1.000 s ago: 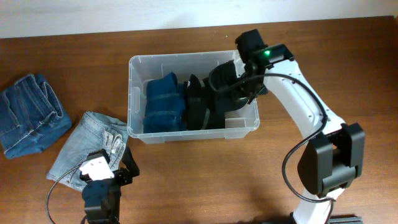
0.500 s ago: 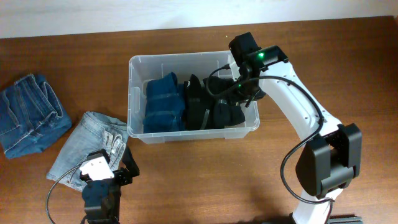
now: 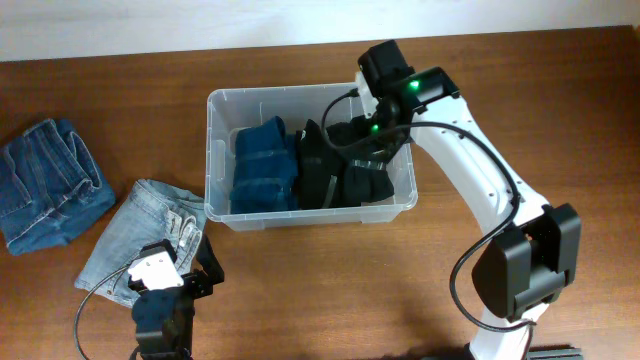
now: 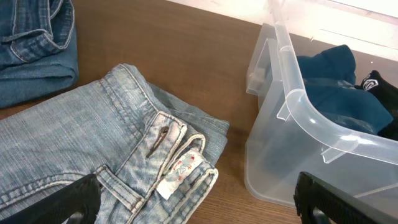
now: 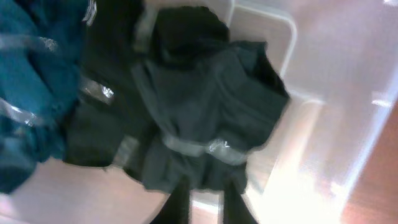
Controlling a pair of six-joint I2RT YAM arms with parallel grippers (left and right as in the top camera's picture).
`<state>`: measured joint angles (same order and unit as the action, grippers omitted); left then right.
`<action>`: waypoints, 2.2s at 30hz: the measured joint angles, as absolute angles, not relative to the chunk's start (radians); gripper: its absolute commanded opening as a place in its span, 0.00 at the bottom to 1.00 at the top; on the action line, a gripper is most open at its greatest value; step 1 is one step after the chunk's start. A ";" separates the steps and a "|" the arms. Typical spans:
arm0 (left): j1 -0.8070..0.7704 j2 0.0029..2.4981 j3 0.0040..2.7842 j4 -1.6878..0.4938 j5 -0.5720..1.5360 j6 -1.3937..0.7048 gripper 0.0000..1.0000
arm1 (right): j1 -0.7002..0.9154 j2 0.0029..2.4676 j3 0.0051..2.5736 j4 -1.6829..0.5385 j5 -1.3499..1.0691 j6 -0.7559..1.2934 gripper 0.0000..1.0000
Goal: Pack container
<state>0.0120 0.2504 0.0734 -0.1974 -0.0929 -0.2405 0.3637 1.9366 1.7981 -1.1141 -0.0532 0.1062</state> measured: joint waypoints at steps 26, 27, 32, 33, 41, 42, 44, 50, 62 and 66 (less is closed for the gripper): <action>0.012 0.250 0.074 -0.197 -0.093 -0.241 0.99 | 0.374 2.183 1.786 -0.961 -0.038 0.131 0.06; 0.012 0.250 0.074 -0.197 -0.093 -0.241 0.99 | 0.374 2.183 1.792 -0.970 -0.038 0.130 0.08; 0.012 0.250 0.074 -0.197 -0.093 -0.241 0.99 | 0.374 2.181 1.855 -1.063 -0.038 0.123 0.11; 0.012 0.250 0.073 -0.197 -0.093 -0.241 0.99 | 0.374 2.178 1.872 -1.085 -0.038 0.123 0.13; 0.012 0.250 0.073 -0.197 -0.093 -0.241 0.99 | 0.323 2.034 2.014 -1.242 -0.048 0.124 0.27; 0.012 0.250 0.074 -0.197 -0.093 -0.241 0.99 | 0.300 2.006 2.023 -1.254 -0.050 0.123 0.31; 0.012 0.250 0.073 -0.197 -0.093 -0.241 0.99 | 0.237 1.951 2.035 -1.285 -0.050 0.122 0.40; 0.012 0.250 0.073 -0.197 -0.093 -0.241 1.00 | 0.011 1.879 2.040 -1.397 -0.044 0.116 0.97; 0.012 0.250 0.074 -0.197 -0.093 -0.241 0.99 | -0.298 1.879 2.040 -1.467 -0.041 0.105 0.99; 0.012 0.250 0.074 -0.197 -0.093 -0.241 0.99 | -0.314 1.879 2.040 -1.467 -0.041 0.105 0.99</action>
